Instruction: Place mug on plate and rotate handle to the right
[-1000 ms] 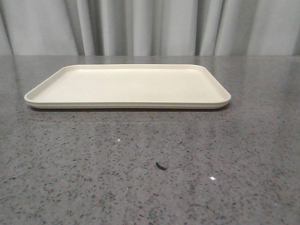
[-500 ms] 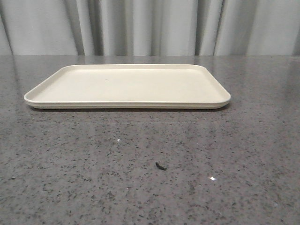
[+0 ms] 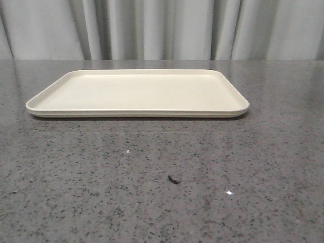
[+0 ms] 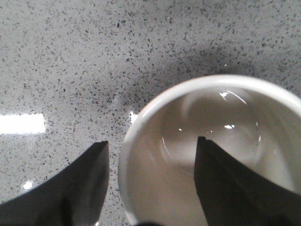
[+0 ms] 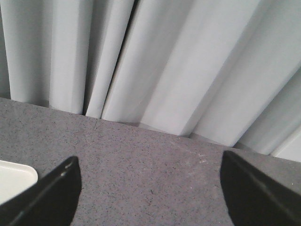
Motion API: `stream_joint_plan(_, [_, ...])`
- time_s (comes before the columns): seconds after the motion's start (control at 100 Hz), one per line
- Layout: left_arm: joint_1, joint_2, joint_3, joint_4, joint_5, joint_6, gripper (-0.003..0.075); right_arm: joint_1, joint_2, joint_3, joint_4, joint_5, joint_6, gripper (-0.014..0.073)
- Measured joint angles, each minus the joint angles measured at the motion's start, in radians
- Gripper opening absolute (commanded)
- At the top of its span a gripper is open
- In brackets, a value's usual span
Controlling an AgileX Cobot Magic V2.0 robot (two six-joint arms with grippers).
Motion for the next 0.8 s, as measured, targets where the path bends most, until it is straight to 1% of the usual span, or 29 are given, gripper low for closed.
stream_joint_plan(0.04, [0.0,0.004,0.0,0.0,-0.002,0.0,0.0312,0.0,0.0,0.0,0.0,0.002,0.0,0.0594])
stream_joint_plan(0.09, [0.0,0.004,0.0,0.0,-0.002,0.0,0.0219,0.0,0.0,0.0,0.0,0.005,0.0,0.0594])
stream_joint_plan(0.16, [0.0,0.004,0.0,0.003,-0.002,0.0,0.0044,0.0,0.0,0.0,0.0,0.009,0.0,0.0594])
stream_joint_plan(0.18, [0.0,0.004,0.0,0.005,-0.004,0.0,0.0013,0.0,0.0,0.0,0.0,0.009,0.0,0.0594])
stream_joint_plan(0.19, [0.0,0.004,0.0,0.007,-0.004,0.0,-0.0017,0.0,0.0,0.0,0.0,0.009,0.0,0.0594])
stream_joint_plan(0.52, [0.0,0.004,0.0,0.018,-0.041,0.007,-0.0018,0.0,0.0,0.0,0.0,0.022,0.0,0.0594])
stream_joint_plan(0.69, [0.0,0.004,0.0,-0.043,-0.075,0.066,-0.0018,0.0,0.0,0.0,0.0,0.031,0.0,0.0594])
stream_joint_plan(0.8, [0.0,0.004,-0.004,-0.075,-0.088,0.079,-0.0018,0.0,0.0,0.0,0.0,0.033,0.0,0.0594])
